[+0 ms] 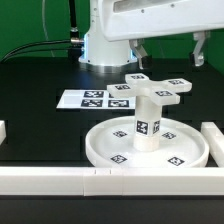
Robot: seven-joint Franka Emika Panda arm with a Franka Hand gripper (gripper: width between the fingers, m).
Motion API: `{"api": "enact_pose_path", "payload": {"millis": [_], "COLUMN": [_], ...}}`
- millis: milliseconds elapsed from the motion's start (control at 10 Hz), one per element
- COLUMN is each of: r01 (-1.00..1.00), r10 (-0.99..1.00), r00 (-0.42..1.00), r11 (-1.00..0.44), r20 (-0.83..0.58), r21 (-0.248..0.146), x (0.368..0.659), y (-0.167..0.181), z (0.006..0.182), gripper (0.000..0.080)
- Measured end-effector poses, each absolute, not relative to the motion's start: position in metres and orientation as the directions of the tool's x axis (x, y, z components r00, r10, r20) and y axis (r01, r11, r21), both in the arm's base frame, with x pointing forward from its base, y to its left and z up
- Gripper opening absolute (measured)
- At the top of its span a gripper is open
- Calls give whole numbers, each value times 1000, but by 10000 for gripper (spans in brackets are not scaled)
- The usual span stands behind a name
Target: Assemble round table
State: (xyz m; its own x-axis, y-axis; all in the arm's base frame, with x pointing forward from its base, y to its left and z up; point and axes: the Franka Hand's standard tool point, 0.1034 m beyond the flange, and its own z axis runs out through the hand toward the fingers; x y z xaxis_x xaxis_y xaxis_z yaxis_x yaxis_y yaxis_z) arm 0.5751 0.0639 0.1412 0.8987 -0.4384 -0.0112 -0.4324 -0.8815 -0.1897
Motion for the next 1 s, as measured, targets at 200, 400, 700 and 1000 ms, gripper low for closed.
{"api": "enact_pose_path", "payload": {"millis": [200,400,700,1000], "r01": [-312,-180,228,467], "r10": [-321,-191,219,463], "r00": [947,981,972,884], "r11": [-931,-966,-968,-882], "r20": [13,39,89,66], "r21": [-189,-185,-107,-65], "x": [576,576,576,576], "y": [63,63,58,54], "z": [141,141,141,138], "gripper": [649,649,649,649]}}
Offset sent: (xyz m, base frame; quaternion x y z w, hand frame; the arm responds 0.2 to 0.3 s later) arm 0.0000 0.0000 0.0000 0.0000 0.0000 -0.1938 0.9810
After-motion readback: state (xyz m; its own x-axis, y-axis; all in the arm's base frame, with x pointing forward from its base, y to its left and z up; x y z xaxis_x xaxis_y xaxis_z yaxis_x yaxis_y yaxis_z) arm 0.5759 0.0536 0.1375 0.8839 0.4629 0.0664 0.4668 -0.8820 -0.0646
